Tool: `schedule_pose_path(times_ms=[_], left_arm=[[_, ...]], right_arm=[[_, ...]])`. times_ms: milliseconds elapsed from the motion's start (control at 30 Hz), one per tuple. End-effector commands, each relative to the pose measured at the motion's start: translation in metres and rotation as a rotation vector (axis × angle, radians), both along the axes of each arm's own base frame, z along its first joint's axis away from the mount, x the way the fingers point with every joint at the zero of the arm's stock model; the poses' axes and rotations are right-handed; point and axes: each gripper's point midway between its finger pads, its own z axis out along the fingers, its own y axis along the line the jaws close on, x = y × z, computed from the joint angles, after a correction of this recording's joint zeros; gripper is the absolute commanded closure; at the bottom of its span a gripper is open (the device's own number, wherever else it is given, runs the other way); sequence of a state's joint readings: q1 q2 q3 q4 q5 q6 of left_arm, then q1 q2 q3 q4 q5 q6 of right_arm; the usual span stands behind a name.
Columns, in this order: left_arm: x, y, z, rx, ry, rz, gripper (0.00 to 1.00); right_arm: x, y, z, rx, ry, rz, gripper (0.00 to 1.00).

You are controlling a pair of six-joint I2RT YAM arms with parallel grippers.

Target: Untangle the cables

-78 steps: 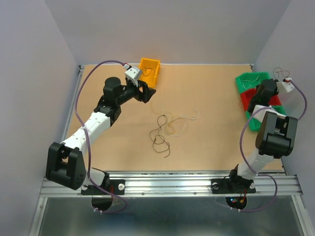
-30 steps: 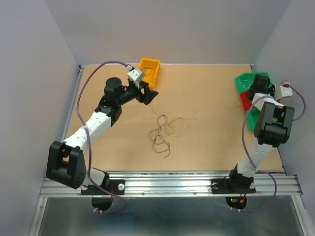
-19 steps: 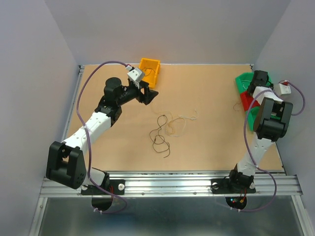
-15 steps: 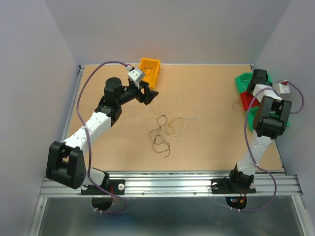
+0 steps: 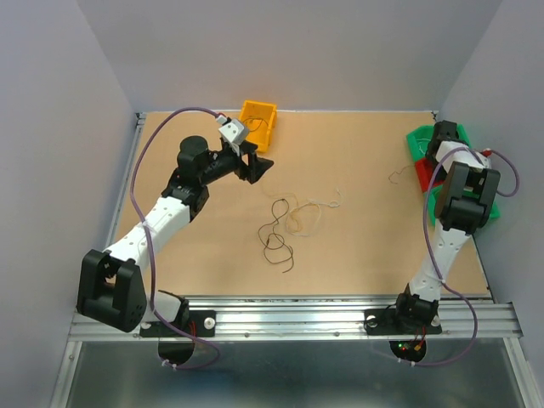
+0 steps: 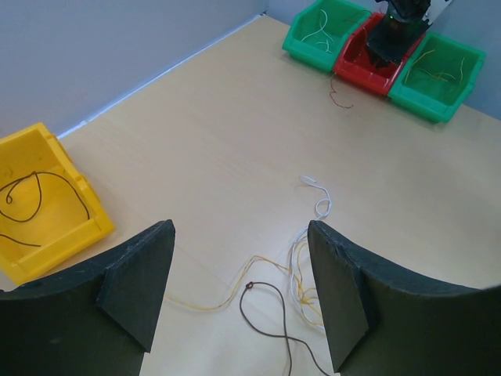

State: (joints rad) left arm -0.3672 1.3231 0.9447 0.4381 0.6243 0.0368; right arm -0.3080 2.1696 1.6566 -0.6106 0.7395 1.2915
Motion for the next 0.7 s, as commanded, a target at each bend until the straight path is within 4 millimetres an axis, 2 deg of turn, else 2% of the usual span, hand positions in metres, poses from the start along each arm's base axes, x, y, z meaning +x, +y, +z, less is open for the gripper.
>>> schedule_pose_path(times_ms=[0, 33, 100, 400, 433, 533, 667], left_arm=[[-0.009, -0.002, 0.025, -0.029, -0.086, -0.027, 0.21], [-0.009, -0.002, 0.025, -0.028, -0.088, -0.026, 0.21], [-0.008, -0.002, 0.023, -0.027, -0.085, -0.026, 0.21], [-0.008, -0.004, 0.022, -0.024, -0.08, -0.033, 0.21], [-0.008, -0.004, 0.022, -0.024, -0.082, -0.033, 0.21], [-0.008, -0.004, 0.023, -0.025, -0.083, -0.032, 0.21], [-0.009, -0.004, 0.022, -0.023, -0.084, -0.035, 0.21]], right_arm=[[0.004, -0.009, 0.021, -0.002, -0.04, -0.061, 0.68], [0.004, -0.01, 0.025, -0.012, -0.044, -0.065, 0.55], [-0.001, -0.013, 0.031, -0.037, -0.036, -0.078, 0.48], [-0.018, -0.014, 0.09, -0.099, -0.1, -0.104, 0.45], [-0.019, -0.014, 0.094, -0.102, -0.105, -0.103, 0.44], [-0.022, -0.015, 0.102, -0.115, -0.102, -0.094, 0.31], [-0.015, -0.02, 0.115, -0.145, -0.094, -0.075, 0.31]])
